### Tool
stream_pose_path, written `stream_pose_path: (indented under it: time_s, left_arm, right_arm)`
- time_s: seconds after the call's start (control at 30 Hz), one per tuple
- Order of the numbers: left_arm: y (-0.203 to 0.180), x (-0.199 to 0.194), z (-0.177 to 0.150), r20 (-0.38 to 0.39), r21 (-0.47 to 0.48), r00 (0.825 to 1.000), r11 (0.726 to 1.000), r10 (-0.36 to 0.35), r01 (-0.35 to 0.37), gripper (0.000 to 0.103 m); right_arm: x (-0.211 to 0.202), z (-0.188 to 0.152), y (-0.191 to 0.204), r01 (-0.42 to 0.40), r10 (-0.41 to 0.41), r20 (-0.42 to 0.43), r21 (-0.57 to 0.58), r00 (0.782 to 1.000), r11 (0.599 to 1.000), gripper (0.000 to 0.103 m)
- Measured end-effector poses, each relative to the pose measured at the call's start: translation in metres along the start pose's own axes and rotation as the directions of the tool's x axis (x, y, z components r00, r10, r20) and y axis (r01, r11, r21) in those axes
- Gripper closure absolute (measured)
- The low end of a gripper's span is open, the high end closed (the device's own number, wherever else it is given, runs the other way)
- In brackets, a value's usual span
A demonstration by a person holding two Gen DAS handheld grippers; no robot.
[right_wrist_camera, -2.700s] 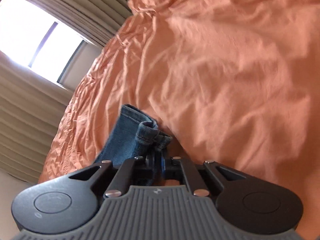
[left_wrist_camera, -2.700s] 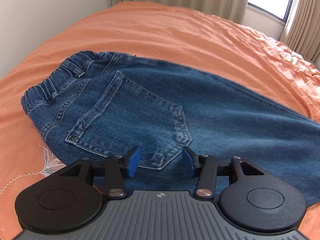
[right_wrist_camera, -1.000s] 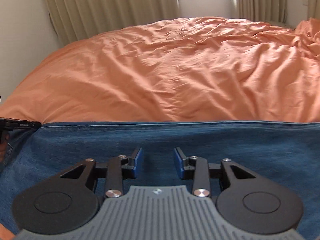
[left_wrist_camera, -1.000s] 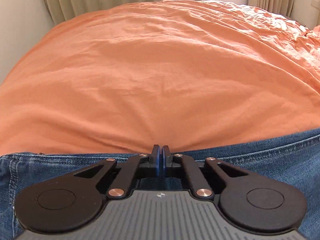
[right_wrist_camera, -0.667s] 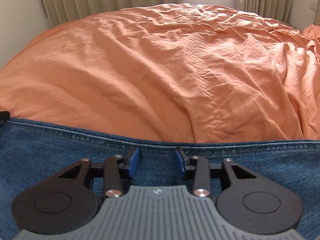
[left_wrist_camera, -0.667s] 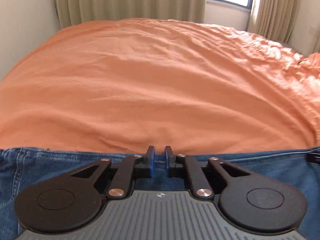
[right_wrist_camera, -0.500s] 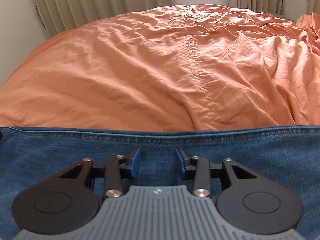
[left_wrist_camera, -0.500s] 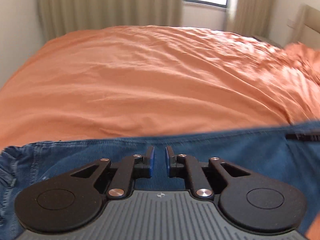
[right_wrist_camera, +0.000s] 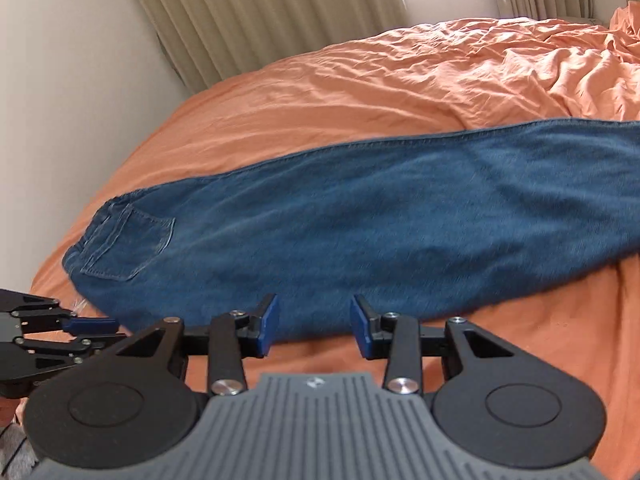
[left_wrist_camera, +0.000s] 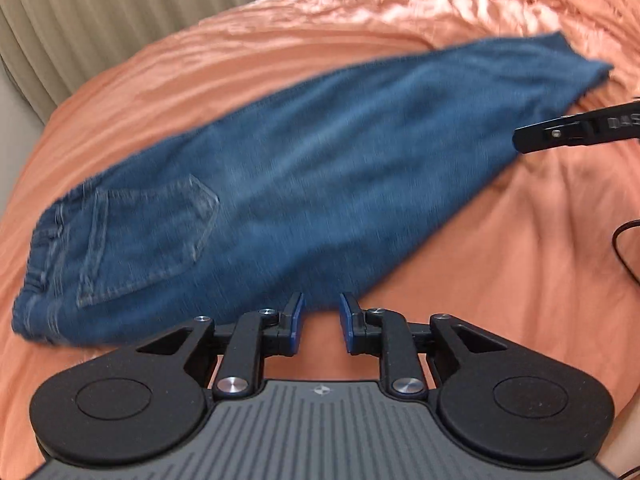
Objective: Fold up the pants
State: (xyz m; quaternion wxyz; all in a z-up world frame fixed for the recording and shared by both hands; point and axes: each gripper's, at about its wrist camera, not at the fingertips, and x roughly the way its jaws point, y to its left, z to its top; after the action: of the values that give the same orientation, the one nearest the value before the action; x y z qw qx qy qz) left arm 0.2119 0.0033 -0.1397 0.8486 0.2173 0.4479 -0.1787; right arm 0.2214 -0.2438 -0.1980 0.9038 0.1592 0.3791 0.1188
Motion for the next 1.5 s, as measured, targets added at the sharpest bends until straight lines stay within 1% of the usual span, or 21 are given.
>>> stream_pose_path:
  time_s: [0.03, 0.1, 0.17, 0.23, 0.3, 0.33, 0.37, 0.47, 0.63, 0.7, 0.77, 0.83, 0.9, 1.0, 1.13, 1.23, 1.27, 1.3, 1.37, 1.43, 1.5]
  left_arm:
    - [-0.003, 0.006, -0.003, -0.021, -0.006, 1.0, 1.0, 0.001, -0.001, 0.077]
    - [-0.004, 0.02, -0.009, -0.051, -0.036, 0.999, 0.999, -0.01, 0.009, 0.077]
    - [-0.001, 0.029, -0.007, -0.036, -0.084, 0.999, 0.996, 0.002, -0.005, 0.071]
    - [0.003, 0.029, -0.006, 0.011, -0.137, 1.0, 0.99, 0.017, -0.016, 0.067]
    - [0.007, 0.026, 0.001, 0.049, -0.165, 0.999, 0.986, 0.021, -0.013, 0.066]
    - [0.009, 0.025, 0.003, 0.063, -0.168, 0.998, 0.986, 0.02, -0.009, 0.069]
    - [0.01, 0.023, 0.005, 0.08, -0.164, 0.997, 0.986, 0.018, -0.004, 0.08]
    - [0.014, 0.017, 0.014, 0.1, -0.149, 0.995, 0.989, 0.02, -0.005, 0.096]
    - [0.027, 0.009, 0.027, 0.106, -0.153, 0.994, 0.987, -0.03, 0.046, 0.103]
    - [0.03, 0.002, 0.028, 0.112, -0.13, 0.993, 0.99, -0.042, 0.057, 0.103]
    - [0.034, -0.002, 0.028, 0.109, -0.104, 0.993, 0.993, -0.05, 0.061, 0.103]
    - [0.04, -0.007, 0.025, 0.112, -0.101, 0.992, 0.993, -0.051, 0.062, 0.103]
    - [0.051, -0.012, 0.022, 0.126, -0.128, 0.991, 0.989, -0.05, 0.067, 0.103]
    - [0.067, -0.019, 0.015, 0.139, -0.173, 0.99, 0.984, -0.028, 0.053, 0.102]
    - [0.083, -0.021, 0.005, 0.145, -0.212, 0.989, 0.976, -0.024, 0.054, 0.102]
    - [0.091, -0.018, 0.001, 0.137, -0.241, 0.99, 0.969, -0.012, 0.045, 0.101]
    - [0.093, -0.018, -0.001, 0.136, -0.252, 0.991, 0.967, -0.01, 0.044, 0.101]
    - [0.095, -0.019, -0.003, 0.138, -0.263, 0.99, 0.964, -0.01, 0.046, 0.101]
    - [0.097, -0.024, -0.005, 0.146, -0.272, 0.989, 0.961, -0.007, 0.047, 0.101]
    - [0.098, -0.029, -0.008, 0.16, -0.265, 0.987, 0.963, -0.002, 0.045, 0.101]
    - [0.099, -0.032, -0.011, 0.173, -0.267, 0.985, 0.962, -0.01, 0.056, 0.1]
  right_arm:
    - [-0.001, -0.01, 0.005, 0.0, 0.0, -0.005, -0.002, 1.0, 1.0, 0.066]
    - [-0.001, -0.025, 0.015, 0.006, -0.006, -0.014, -0.002, 1.0, 1.0, 0.059]
    - [-0.001, -0.037, 0.021, -0.001, 0.001, -0.022, 0.005, 1.0, 1.0, 0.057]
    - [0.001, -0.045, 0.026, -0.026, 0.026, -0.044, 0.001, 0.999, 1.0, 0.056]
    - [0.005, -0.049, 0.032, -0.04, 0.038, -0.059, -0.033, 0.998, 0.999, 0.055]
    - [0.006, -0.049, 0.037, -0.052, 0.048, -0.062, -0.069, 0.997, 0.996, 0.053]
    - [0.008, -0.048, 0.042, -0.062, 0.055, -0.06, -0.109, 0.997, 0.992, 0.049]
    - [0.021, -0.036, 0.06, -0.103, 0.094, -0.051, -0.228, 0.994, 0.968, 0.044]
    - [0.052, -0.012, 0.087, -0.191, 0.179, -0.067, -0.346, 0.982, 0.919, 0.044]
    - [0.062, -0.008, 0.096, -0.216, 0.202, -0.077, -0.39, 0.976, 0.895, 0.044]
    - [0.071, -0.004, 0.104, -0.209, 0.195, -0.076, -0.435, 0.978, 0.876, 0.044]
    - [0.082, 0.0, 0.108, -0.228, 0.199, -0.112, -0.452, 0.974, 0.862, 0.044]
    - [0.094, 0.0, 0.108, -0.247, 0.189, -0.172, -0.442, 0.967, 0.862, 0.045]
    - [0.097, -0.006, 0.105, -0.255, 0.19, -0.19, -0.43, 0.963, 0.866, 0.045]
    - [0.098, -0.015, 0.109, -0.222, 0.18, -0.137, -0.437, 0.974, 0.871, 0.046]
    - [0.106, -0.011, 0.123, -0.216, 0.192, -0.098, -0.456, 0.976, 0.863, 0.046]
    - [0.11, -0.009, 0.128, -0.219, 0.194, -0.101, -0.459, 0.976, 0.861, 0.049]
    - [0.114, -0.009, 0.134, -0.222, 0.19, -0.116, -0.459, 0.975, 0.86, 0.065]
    - [0.113, -0.01, 0.145, -0.19, 0.146, -0.131, -0.46, 0.981, 0.867, 0.089]
    - [0.099, -0.014, 0.149, -0.166, 0.135, -0.101, -0.447, 0.986, 0.879, 0.094]
    - [0.089, -0.02, 0.148, -0.152, 0.129, -0.085, -0.395, 0.988, 0.906, 0.1]
